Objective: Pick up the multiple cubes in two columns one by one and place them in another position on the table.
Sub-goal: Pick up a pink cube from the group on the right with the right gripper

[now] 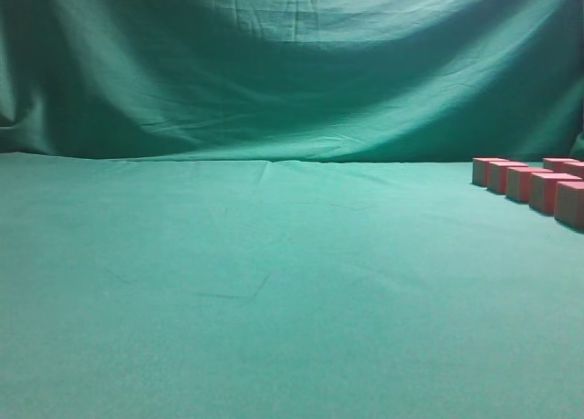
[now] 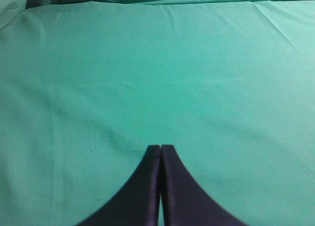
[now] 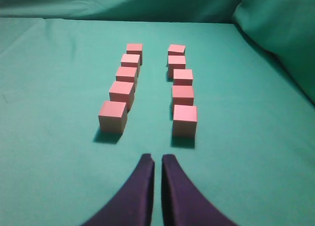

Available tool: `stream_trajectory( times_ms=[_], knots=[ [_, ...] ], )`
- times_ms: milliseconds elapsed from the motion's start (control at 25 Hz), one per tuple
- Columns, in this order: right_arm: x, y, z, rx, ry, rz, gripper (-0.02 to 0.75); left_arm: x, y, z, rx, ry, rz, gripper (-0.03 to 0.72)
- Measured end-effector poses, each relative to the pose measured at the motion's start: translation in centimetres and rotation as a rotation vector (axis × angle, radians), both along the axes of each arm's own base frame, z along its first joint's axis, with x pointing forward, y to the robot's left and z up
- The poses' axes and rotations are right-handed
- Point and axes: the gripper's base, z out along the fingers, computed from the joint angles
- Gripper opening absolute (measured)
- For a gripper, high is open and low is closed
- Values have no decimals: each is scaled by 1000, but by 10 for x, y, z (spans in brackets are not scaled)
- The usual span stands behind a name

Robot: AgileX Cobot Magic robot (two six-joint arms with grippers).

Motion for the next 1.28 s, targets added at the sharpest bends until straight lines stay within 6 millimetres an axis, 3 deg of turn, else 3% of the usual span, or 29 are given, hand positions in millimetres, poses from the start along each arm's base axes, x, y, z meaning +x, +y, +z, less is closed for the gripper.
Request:
stream_trajectory(
  times_ms=[1280],
  knots=[
    [0,0,0,-4,-5,0,46,0,0,0,0,0,0,0]
  ],
)
